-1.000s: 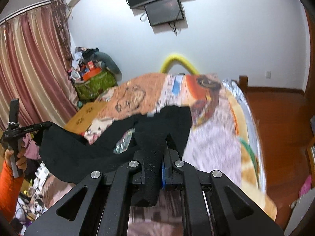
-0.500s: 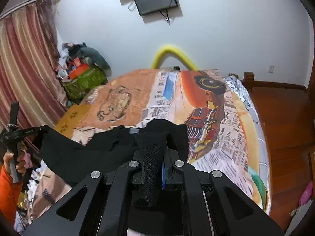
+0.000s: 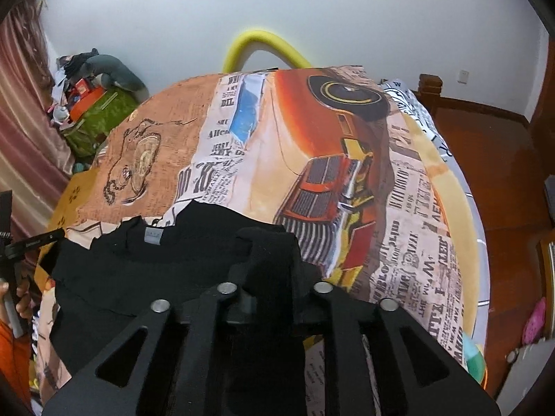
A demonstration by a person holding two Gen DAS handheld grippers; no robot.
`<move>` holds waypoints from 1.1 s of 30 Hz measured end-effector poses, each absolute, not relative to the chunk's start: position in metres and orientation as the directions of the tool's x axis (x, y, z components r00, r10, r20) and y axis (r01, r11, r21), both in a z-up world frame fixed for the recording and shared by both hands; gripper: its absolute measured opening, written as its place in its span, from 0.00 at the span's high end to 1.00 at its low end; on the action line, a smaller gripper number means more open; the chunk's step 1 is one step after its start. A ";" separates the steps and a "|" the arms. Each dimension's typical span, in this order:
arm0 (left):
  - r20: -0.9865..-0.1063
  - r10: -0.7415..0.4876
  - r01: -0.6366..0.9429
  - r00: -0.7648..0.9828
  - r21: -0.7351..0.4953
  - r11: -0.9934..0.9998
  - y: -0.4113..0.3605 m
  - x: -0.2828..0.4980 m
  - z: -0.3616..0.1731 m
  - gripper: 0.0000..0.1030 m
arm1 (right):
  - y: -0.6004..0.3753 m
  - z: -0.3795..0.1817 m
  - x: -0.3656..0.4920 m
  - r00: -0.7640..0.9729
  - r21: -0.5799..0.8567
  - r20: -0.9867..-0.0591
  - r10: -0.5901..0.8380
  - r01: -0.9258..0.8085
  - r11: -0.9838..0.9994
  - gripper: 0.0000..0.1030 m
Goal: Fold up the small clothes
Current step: 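Fold the hem up toward the collar with both grippers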
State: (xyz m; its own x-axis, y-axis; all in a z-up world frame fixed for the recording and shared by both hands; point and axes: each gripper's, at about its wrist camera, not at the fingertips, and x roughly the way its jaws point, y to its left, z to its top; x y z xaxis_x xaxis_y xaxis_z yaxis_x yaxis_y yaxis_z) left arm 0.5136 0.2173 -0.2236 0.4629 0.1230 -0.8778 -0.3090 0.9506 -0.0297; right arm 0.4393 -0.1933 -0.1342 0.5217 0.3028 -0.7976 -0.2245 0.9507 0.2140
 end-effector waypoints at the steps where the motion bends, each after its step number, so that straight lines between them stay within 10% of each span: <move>1: -0.869 0.127 -0.302 0.478 -0.027 0.953 0.216 0.508 -0.219 0.51 | -0.196 -0.130 0.434 0.533 0.209 -0.790 0.303 -0.231 0.950 0.74; 10: -0.845 0.109 -0.225 0.524 -0.014 0.974 0.205 0.432 -0.188 0.35 | -0.217 -0.098 0.355 0.588 0.165 -0.743 0.320 -0.302 0.939 0.51; 22: -0.927 -0.008 -0.180 0.374 -0.082 0.980 0.172 0.368 -0.268 0.35 | -0.233 -0.171 0.292 0.458 0.299 -0.808 0.371 -0.225 0.927 0.47; 26: -0.919 -0.046 -0.162 0.391 -0.118 0.980 0.164 0.372 -0.265 0.69 | -0.219 -0.168 0.294 0.462 0.319 -0.790 0.403 -0.252 0.914 0.59; 28: -0.916 -0.005 -0.159 0.401 -0.075 0.984 0.157 0.371 -0.259 0.86 | -0.209 -0.168 0.298 0.449 0.308 -0.795 0.408 -0.282 0.909 0.90; 33: -0.906 -0.022 -0.150 0.422 -0.093 0.984 0.158 0.353 -0.244 0.91 | -0.207 -0.165 0.289 0.471 0.274 -0.793 0.387 -0.291 0.917 0.94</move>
